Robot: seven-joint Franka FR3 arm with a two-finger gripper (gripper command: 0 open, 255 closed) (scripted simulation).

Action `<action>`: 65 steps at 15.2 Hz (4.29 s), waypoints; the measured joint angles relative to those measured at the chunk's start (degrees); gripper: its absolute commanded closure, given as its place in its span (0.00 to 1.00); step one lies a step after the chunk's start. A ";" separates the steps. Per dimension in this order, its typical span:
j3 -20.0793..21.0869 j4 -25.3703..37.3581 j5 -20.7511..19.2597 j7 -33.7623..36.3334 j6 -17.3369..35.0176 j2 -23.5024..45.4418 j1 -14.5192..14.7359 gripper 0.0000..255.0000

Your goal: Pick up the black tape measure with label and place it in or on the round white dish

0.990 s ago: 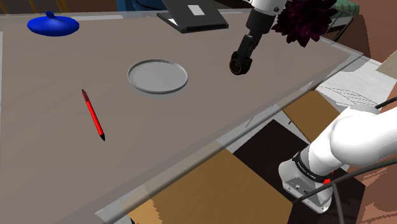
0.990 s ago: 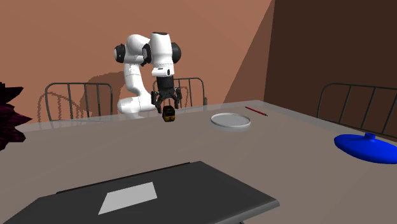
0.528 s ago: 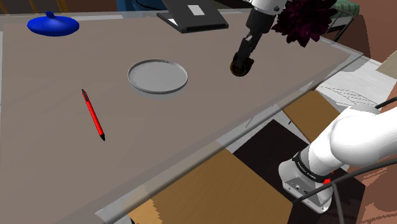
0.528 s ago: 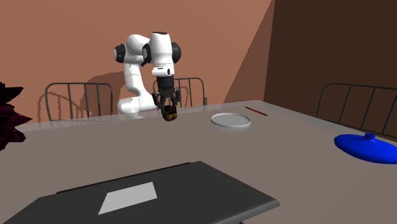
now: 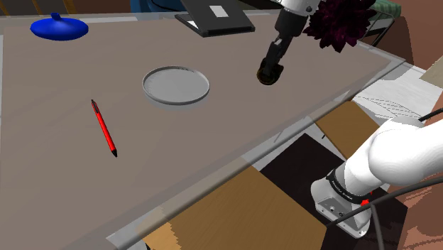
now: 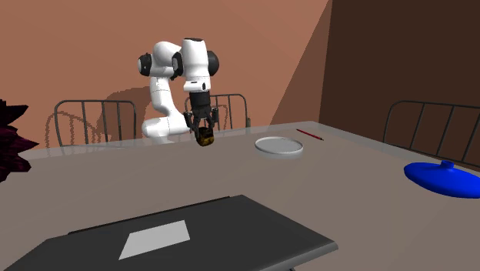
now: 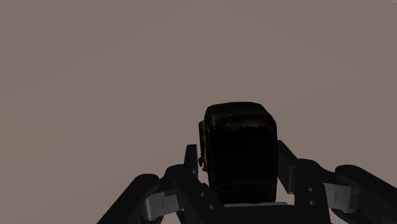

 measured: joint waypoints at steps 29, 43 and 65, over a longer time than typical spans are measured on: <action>8.78 32.17 -1.18 13.47 -13.53 18.12 2.87 1.00; 18.54 66.50 -12.18 28.52 -21.24 37.03 6.85 0.00; 18.70 62.42 -10.62 30.84 -23.82 33.62 6.88 1.00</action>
